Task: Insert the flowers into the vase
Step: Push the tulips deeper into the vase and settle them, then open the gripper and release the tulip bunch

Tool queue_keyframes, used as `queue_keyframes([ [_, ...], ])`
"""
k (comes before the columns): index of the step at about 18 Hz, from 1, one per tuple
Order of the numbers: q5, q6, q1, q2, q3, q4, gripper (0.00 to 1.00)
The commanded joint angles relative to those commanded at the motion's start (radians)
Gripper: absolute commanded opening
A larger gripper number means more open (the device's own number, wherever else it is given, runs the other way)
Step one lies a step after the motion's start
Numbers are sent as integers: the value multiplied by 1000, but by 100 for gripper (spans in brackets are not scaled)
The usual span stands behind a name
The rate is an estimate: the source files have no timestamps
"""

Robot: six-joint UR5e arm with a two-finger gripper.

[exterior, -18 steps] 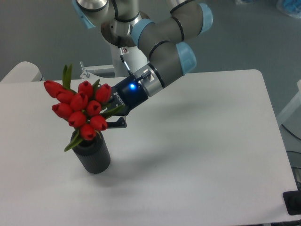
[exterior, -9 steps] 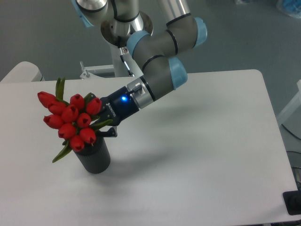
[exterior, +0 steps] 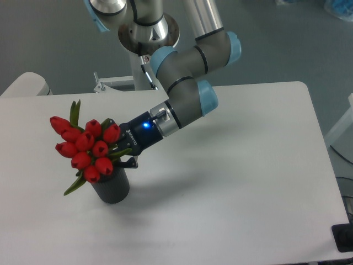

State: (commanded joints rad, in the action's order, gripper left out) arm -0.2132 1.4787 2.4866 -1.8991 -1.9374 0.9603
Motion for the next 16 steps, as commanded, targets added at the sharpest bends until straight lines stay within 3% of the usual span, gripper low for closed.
queue_keyframes([
  [1,0,5,2,2,-5,0,26],
  [3,0,20,2,2,-11,0,54],
  [8,0,21,11,5,-31,0,100],
  [16,2,17,41,12,-40,2,100],
])
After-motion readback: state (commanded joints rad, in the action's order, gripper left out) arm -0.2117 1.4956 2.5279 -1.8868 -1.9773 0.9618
